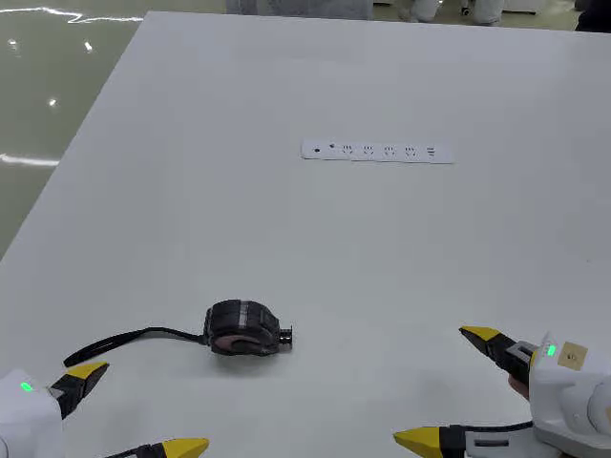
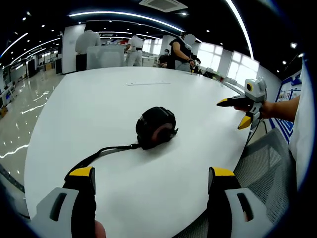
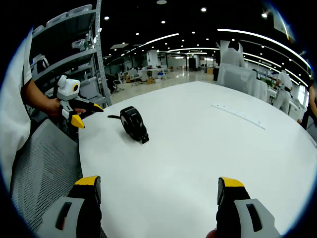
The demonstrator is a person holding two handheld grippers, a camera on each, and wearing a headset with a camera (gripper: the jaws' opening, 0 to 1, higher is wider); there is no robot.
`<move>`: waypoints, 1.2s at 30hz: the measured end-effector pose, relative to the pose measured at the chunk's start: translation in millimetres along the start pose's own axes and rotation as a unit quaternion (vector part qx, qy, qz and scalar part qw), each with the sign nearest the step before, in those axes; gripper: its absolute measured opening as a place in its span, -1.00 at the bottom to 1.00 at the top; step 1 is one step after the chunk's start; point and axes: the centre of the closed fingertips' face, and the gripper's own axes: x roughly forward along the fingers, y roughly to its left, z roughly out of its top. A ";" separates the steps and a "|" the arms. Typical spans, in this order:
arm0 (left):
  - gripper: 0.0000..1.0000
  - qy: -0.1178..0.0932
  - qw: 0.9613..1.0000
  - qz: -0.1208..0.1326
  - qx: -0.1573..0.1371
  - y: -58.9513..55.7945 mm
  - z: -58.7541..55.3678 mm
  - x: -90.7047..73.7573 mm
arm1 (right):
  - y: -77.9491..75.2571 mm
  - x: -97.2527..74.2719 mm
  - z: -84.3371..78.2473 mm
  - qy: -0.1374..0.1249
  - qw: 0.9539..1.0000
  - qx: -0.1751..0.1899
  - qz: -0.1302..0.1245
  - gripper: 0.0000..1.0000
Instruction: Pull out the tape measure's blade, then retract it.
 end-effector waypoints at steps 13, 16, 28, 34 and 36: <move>0.86 0.012 1.000 0.000 0.016 3.4 -7.5 -19.1 | -0.4 -29.6 -13.6 0.007 1.000 0.005 -0.019 0.98; 0.89 0.014 1.000 -0.003 0.014 2.4 -8.4 -22.3 | 0.7 -34.6 -16.1 0.010 1.000 0.004 -0.022 0.98; 0.91 0.017 0.999 -0.017 0.042 -7.9 -8.3 -33.4 | 1.0 -48.4 -22.7 0.011 0.999 0.012 -0.035 0.98; 0.95 0.019 0.998 -0.016 0.061 -8.3 -7.1 -33.4 | 2.0 -49.3 -25.3 0.012 0.999 0.018 -0.033 0.98; 0.93 0.017 0.998 -0.018 0.065 -8.7 -5.8 -33.4 | 2.0 -49.9 -24.6 0.011 0.999 0.019 -0.034 0.98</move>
